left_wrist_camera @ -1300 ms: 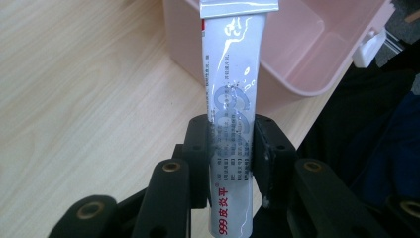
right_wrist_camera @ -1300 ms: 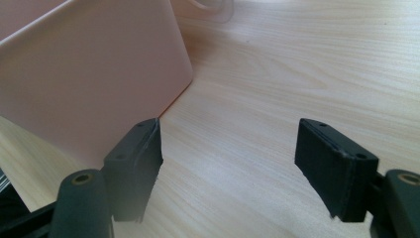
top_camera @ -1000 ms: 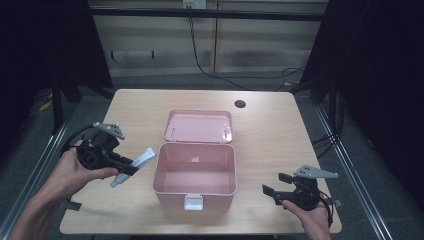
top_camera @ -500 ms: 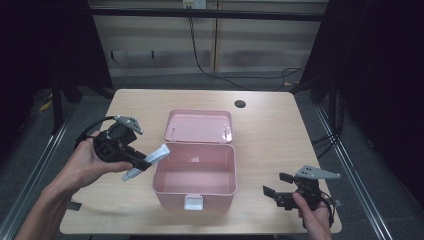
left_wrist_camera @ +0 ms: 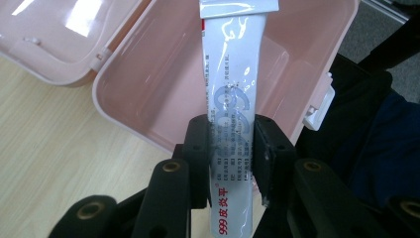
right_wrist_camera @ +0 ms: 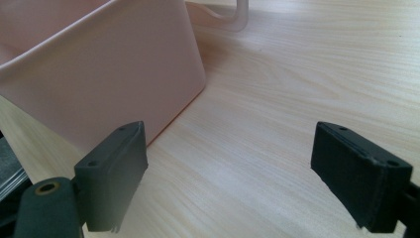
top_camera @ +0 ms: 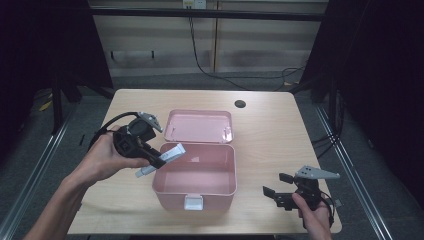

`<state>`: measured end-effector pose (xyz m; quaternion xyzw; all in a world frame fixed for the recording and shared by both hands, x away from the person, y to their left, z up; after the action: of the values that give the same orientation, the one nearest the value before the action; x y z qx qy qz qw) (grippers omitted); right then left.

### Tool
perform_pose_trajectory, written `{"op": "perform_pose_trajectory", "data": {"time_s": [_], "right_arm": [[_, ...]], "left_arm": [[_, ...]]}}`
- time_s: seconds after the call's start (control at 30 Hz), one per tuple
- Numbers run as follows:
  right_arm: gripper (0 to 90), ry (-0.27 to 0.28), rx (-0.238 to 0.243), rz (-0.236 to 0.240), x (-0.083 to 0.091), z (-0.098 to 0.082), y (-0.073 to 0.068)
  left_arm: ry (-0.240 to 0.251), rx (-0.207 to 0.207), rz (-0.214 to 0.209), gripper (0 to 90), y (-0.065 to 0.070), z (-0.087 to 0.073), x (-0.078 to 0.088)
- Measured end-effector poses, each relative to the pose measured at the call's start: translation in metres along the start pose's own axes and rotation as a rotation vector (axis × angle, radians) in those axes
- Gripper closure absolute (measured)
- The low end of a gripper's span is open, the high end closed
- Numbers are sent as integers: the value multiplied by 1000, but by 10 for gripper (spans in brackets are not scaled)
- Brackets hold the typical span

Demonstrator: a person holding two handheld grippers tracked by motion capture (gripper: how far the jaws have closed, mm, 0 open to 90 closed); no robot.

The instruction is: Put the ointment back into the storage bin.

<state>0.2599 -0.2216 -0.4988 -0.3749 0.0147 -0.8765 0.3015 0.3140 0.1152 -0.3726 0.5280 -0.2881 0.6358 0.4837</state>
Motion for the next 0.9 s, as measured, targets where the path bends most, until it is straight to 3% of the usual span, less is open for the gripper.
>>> {"op": "perform_pose_trajectory", "data": {"time_s": [0.67, 0.9], "right_arm": [[138, -5, 5, 4, -1, 0, 0], [138, -5, 6, 4, 0, 0, 0]], "left_arm": [[-73, -72, -41, 704, 14, 23, -22], [-90, -88, -59, 705, 19, 30, -38]]}}
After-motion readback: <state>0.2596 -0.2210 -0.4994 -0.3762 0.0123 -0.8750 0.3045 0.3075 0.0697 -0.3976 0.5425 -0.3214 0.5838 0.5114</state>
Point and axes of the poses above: each handheld gripper's, and its own axes: x roughly backward along the jaws, z roughly out of its top, y roughly to its right, the point moved 9 cm from there along -x, roughly forward along the jaws, and after that the axes turned 8 degrees about -y, right-handed, at the moved point
